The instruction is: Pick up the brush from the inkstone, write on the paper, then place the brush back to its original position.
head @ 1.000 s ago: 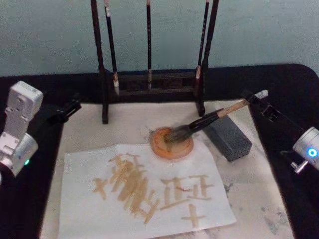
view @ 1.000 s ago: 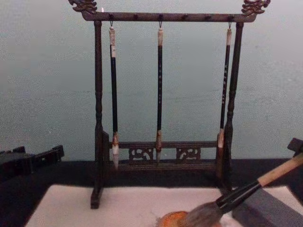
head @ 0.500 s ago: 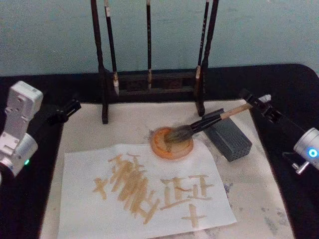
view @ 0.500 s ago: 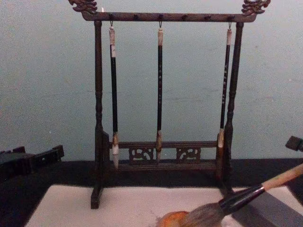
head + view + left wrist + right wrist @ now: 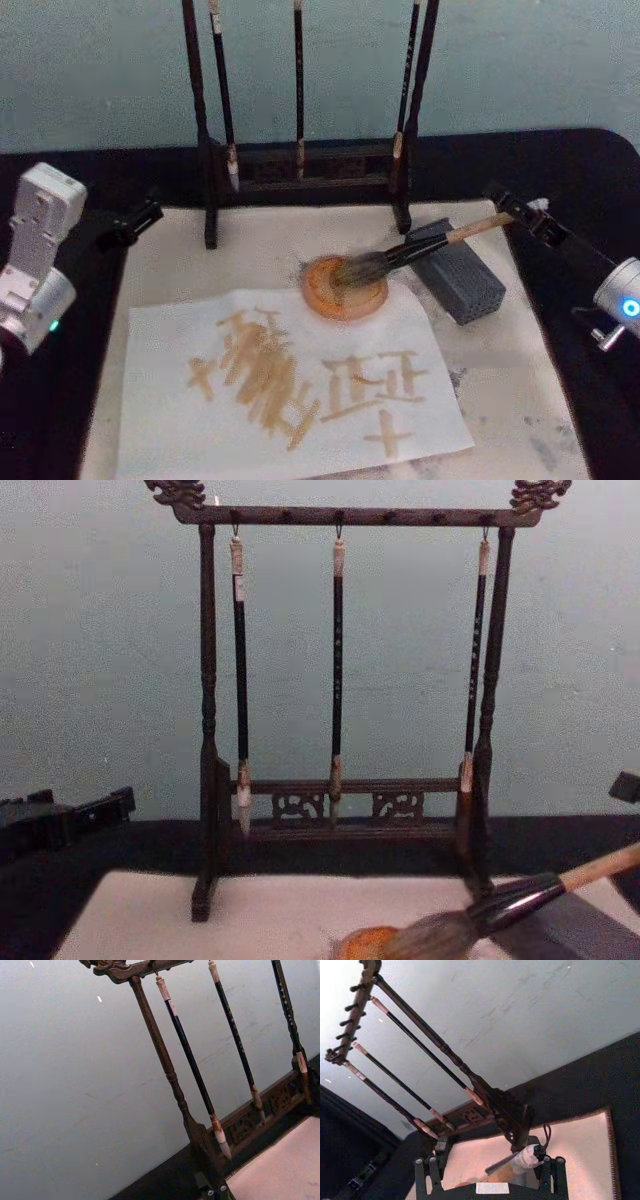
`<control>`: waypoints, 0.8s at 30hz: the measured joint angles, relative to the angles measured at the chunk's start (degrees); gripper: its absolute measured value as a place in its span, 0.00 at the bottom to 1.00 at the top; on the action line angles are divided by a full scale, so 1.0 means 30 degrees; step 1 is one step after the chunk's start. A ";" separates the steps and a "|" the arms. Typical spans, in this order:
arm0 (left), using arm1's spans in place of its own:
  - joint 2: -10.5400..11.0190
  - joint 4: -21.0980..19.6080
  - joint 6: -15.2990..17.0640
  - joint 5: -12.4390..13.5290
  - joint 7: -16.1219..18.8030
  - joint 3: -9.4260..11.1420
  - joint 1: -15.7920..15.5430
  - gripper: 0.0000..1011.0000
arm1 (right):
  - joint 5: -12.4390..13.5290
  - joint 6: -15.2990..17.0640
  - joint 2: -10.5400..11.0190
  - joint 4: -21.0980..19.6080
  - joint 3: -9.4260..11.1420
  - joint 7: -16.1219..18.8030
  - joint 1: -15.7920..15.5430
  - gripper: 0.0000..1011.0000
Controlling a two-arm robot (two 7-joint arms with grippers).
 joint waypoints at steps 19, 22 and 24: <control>0.0000 0.0000 0.0000 0.0000 0.0000 0.0000 0.0000 0.99 | -0.1446 -0.0302 0.0363 -0.0146 0.0518 -0.1909 -0.0287 1.00; 0.0000 0.0000 -0.0001 -0.0001 0.0001 0.0000 0.0000 0.99 | -0.1564 -0.0308 0.0370 -0.0099 0.0694 -0.1963 -0.0309 1.00; 0.0000 0.0000 0.0000 0.0000 0.0000 0.0000 0.0000 0.99 | -0.1636 -0.0308 0.0369 -0.0056 0.0773 -0.1967 -0.0310 1.00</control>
